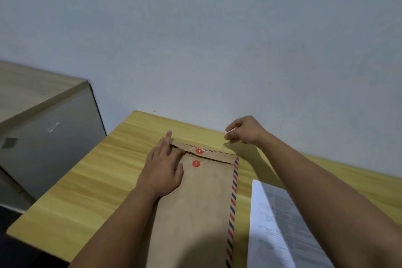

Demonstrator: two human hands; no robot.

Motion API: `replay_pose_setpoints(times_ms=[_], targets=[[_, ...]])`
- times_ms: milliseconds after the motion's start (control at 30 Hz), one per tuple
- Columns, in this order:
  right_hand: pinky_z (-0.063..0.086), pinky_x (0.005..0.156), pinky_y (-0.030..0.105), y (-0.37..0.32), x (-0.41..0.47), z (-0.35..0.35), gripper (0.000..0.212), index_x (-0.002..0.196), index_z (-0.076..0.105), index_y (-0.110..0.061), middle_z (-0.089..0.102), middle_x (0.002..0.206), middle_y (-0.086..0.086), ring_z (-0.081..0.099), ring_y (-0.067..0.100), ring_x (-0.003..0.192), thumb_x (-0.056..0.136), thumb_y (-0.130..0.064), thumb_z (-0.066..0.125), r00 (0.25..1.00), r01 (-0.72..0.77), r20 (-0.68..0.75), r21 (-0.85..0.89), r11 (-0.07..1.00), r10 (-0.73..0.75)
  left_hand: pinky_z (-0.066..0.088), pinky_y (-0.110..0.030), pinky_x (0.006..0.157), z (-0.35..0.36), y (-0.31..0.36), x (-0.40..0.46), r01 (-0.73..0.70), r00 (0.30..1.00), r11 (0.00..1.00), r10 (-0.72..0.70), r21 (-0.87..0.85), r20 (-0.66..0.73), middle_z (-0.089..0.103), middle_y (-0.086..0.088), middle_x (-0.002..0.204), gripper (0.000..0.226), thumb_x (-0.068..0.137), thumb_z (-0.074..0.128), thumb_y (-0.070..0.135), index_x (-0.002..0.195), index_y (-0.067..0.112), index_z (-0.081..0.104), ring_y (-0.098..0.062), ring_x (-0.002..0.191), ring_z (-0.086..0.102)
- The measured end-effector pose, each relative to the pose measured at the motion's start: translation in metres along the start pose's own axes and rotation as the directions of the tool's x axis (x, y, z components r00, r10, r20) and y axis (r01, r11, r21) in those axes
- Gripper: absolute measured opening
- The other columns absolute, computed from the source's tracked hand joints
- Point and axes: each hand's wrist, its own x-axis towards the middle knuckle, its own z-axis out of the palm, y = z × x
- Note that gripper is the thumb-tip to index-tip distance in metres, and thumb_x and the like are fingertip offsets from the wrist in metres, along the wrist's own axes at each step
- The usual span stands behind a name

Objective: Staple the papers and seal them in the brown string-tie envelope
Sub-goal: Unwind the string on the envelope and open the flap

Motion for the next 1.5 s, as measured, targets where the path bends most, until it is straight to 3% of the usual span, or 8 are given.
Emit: replay_pose_setpoints(times_ms=[133,300,467,667,1000,1167,1367,1500], targets=[[0.061,0.065,0.029,0.019,-0.003,-0.014,0.010,0.085,0.077,0.000,0.077,0.083,0.015,0.072,0.023,0.070,0.093,-0.002,0.071,0.979,-0.019,-0.199,0.163,0.986,0.052,0.016,-0.049,0.124,-0.003,0.006,0.000,0.002,0.999,0.997,-0.005,0.075,0.047,-0.023,-0.005,0.169,0.051,0.099,0.039,0.041,0.149,0.042,0.034,-0.028,0.158,0.002],[0.038,0.041,0.022,0.039,-0.009,-0.033,0.018,0.081,0.065,-0.005,0.062,0.073,0.015,0.054,0.021,0.046,0.098,-0.007,0.062,0.930,-0.134,-0.206,0.577,0.805,0.303,0.014,-0.048,0.124,-0.004,0.008,0.001,0.008,0.998,0.992,-0.016,0.122,0.066,-0.021,-0.006,0.169,0.060,0.099,0.034,0.042,0.158,0.041,0.020,-0.028,0.157,0.009],[0.060,0.074,0.032,0.047,-0.018,-0.014,0.011,0.104,0.076,-0.015,0.074,0.088,-0.002,0.074,0.017,0.079,0.098,-0.014,0.067,0.948,0.109,-0.303,0.036,0.993,-0.093,0.012,-0.048,0.124,-0.003,0.007,0.002,0.014,0.997,0.991,-0.024,0.135,0.079,-0.026,-0.004,0.168,0.064,0.099,0.031,0.043,0.159,0.045,0.012,-0.026,0.157,0.006],[0.053,0.080,0.031,0.001,-0.054,0.048,0.019,0.108,0.077,-0.027,0.066,0.096,-0.012,0.061,0.009,0.085,0.092,-0.032,0.067,0.816,0.567,0.124,-0.358,0.742,-0.564,0.016,-0.050,0.124,-0.001,0.007,0.002,0.008,0.998,0.992,-0.017,0.129,0.064,-0.019,-0.006,0.170,0.061,0.097,0.030,0.044,0.158,0.043,0.022,-0.026,0.156,0.011],[0.043,0.077,0.035,-0.018,-0.046,0.119,0.021,0.098,0.077,-0.025,0.076,0.098,-0.001,0.068,0.026,0.099,0.091,-0.042,0.067,0.933,0.325,0.056,-0.554,0.767,-0.355,0.014,-0.050,0.125,-0.003,0.006,0.001,-0.007,0.997,0.995,0.000,0.097,0.072,-0.023,-0.003,0.169,0.061,0.098,0.031,0.042,0.157,0.046,0.020,-0.024,0.157,0.008],[0.053,0.091,0.041,-0.007,-0.049,0.115,0.018,0.087,0.080,-0.023,0.077,0.090,-0.009,0.069,0.018,0.095,0.094,-0.031,0.066,0.935,0.353,0.094,-0.309,0.883,-0.341,0.017,-0.051,0.124,-0.003,0.005,0.001,-0.008,0.998,0.995,0.002,0.095,0.066,-0.018,-0.005,0.170,0.059,0.096,0.031,0.041,0.155,0.043,0.027,-0.025,0.156,0.013],[0.043,0.048,0.022,-0.007,-0.052,0.046,0.025,0.090,0.075,0.005,0.070,0.070,0.007,0.055,0.015,0.053,0.101,-0.015,0.065,0.969,0.096,0.202,0.229,0.969,-0.144,0.016,-0.051,0.124,-0.003,0.007,0.002,0.008,0.998,0.993,-0.016,0.119,0.068,-0.023,-0.005,0.169,0.061,0.096,0.028,0.045,0.157,0.040,0.025,-0.022,0.156,0.011],[0.033,0.048,0.022,0.006,-0.054,0.005,0.024,0.086,0.076,0.004,0.066,0.070,0.006,0.045,0.012,0.049,0.095,-0.017,0.069,0.911,0.032,0.405,0.103,0.994,-0.071,0.016,-0.051,0.124,-0.004,0.009,0.001,0.009,0.998,0.993,-0.018,0.120,0.068,-0.021,-0.007,0.169,0.062,0.096,0.026,0.045,0.157,0.038,0.027,-0.023,0.155,0.014]])
